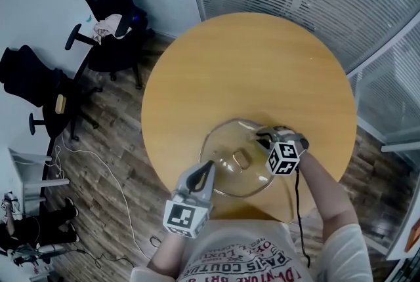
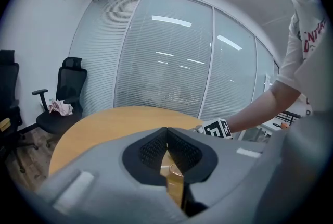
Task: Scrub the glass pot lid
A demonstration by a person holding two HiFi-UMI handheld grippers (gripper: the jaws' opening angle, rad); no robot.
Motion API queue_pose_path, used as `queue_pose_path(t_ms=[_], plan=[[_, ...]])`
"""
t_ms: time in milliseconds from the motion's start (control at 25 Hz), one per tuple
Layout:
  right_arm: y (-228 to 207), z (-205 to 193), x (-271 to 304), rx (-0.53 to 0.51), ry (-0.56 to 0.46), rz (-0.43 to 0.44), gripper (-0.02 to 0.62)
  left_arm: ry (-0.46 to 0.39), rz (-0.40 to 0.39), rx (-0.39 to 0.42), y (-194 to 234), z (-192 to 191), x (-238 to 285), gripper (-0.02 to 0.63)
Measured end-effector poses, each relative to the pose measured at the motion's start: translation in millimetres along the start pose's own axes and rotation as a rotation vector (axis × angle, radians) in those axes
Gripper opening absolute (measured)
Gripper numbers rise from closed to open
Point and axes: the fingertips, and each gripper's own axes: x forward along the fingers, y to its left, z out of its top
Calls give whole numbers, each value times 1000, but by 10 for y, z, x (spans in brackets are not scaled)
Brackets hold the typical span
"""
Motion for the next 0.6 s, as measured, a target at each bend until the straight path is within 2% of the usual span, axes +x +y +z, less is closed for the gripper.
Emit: queue_pose_path(t_ms=[600], plan=[[495, -309, -371, 149, 60, -46, 66, 4, -86, 41, -117, 55, -59, 8]])
